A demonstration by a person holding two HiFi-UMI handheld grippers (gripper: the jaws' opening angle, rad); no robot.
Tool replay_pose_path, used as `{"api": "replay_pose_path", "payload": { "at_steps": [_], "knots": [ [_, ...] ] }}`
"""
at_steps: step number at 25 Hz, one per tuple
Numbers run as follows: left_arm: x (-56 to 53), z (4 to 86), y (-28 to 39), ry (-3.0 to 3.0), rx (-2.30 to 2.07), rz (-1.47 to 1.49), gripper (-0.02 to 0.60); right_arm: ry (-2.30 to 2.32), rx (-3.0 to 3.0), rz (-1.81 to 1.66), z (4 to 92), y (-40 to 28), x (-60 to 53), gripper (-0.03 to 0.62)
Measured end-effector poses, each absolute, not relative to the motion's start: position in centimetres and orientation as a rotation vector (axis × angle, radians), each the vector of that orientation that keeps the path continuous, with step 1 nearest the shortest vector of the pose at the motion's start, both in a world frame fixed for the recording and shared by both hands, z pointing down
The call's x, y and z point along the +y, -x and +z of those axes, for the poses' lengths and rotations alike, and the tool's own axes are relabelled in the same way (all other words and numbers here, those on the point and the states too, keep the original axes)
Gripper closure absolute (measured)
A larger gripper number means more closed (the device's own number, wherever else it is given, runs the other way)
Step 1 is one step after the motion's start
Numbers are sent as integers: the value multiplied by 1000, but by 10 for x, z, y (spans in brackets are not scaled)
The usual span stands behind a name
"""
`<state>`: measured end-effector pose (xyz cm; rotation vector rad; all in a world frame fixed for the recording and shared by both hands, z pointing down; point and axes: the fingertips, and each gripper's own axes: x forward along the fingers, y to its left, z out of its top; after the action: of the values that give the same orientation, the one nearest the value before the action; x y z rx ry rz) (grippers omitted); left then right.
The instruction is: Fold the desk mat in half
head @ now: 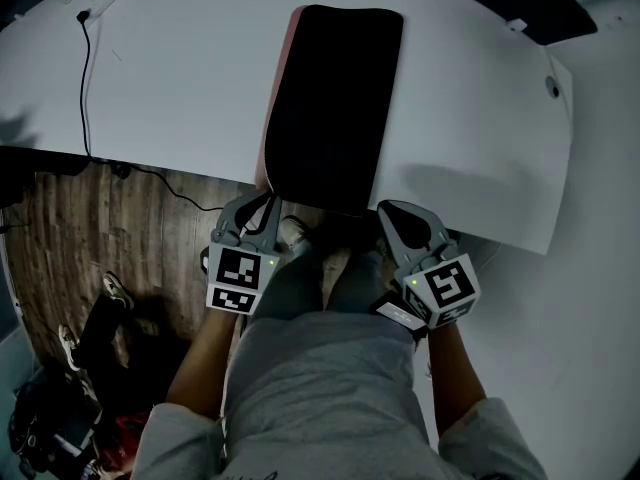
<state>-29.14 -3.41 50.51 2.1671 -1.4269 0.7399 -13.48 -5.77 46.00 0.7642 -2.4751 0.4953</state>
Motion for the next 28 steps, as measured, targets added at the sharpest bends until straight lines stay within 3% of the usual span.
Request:
{"api": "replay_pose_path", "payload": {
  "at_steps": [28],
  "knots": [
    [-16,561,311,-2026,-1348,785,520,-748,-2451,495,465,154,-45,586]
  ]
}}
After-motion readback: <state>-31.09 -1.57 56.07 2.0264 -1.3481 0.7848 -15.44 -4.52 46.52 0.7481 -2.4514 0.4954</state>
